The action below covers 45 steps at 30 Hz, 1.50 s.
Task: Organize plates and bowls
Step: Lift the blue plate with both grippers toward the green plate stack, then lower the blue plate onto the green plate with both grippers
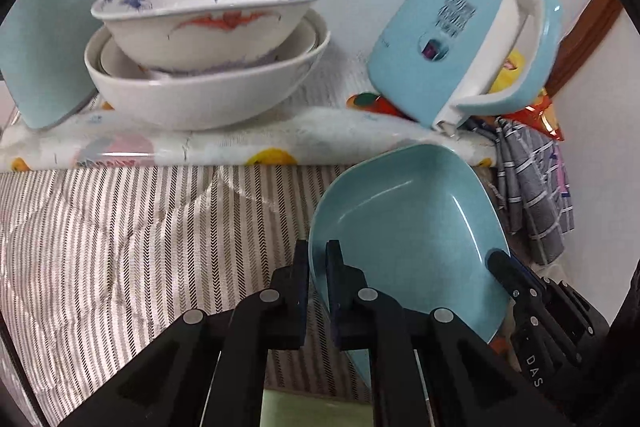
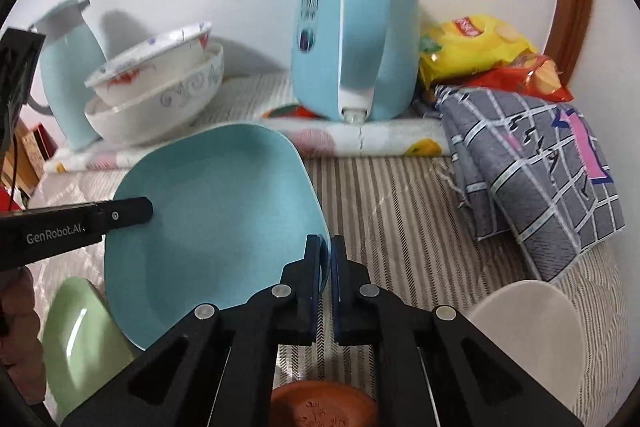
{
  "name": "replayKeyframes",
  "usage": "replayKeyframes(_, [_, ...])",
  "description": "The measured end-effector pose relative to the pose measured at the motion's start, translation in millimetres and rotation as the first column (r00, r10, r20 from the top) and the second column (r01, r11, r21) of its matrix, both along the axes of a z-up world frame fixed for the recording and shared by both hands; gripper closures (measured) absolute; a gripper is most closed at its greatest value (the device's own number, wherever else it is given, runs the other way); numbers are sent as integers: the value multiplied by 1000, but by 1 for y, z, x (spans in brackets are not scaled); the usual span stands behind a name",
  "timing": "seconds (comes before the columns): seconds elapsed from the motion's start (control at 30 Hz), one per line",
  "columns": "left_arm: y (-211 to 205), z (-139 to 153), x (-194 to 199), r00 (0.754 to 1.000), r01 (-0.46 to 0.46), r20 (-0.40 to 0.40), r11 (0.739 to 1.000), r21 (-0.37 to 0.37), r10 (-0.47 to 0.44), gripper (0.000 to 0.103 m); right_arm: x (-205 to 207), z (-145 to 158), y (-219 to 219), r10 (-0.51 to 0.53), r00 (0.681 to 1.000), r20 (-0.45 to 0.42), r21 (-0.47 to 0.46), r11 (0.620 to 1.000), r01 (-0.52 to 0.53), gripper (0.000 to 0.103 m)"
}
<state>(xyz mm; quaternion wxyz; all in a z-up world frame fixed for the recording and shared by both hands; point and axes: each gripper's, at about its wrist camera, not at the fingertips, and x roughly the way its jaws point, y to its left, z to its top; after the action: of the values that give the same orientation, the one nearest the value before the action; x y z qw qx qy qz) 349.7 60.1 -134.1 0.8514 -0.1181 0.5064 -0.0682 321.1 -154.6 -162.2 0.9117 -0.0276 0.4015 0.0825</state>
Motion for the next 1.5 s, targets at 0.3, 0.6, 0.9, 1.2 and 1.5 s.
replayKeyframes(0.3, [-12, 38, -33, 997, 2, 72, 999, 33, -5, 94, -31, 34, -12, -24, 999, 31, 59, 998, 22, 99])
replayKeyframes(0.6, [-15, 58, -79, 998, 11, 64, 1000, 28, -13, 94, -78, 58, -21, -33, 998, 45, 90, 996, 28, 99])
replayKeyframes(0.9, [-10, 87, -135, 993, -21, 119, 997, 73, 12, 94, -131, 74, -17, -15, 998, 61, 112, 994, 8, 100])
replayKeyframes(1.2, [-3, 97, -179, 989, -60, 139, 993, 100, 46, 94, -169, 77, -11, 2, 998, 62, 123, 992, -9, 99])
replayKeyframes(1.5, [8, 99, -206, 987, -92, 139, 990, 109, 76, 94, -194, 78, -5, 18, 998, 59, 142, 990, -27, 99])
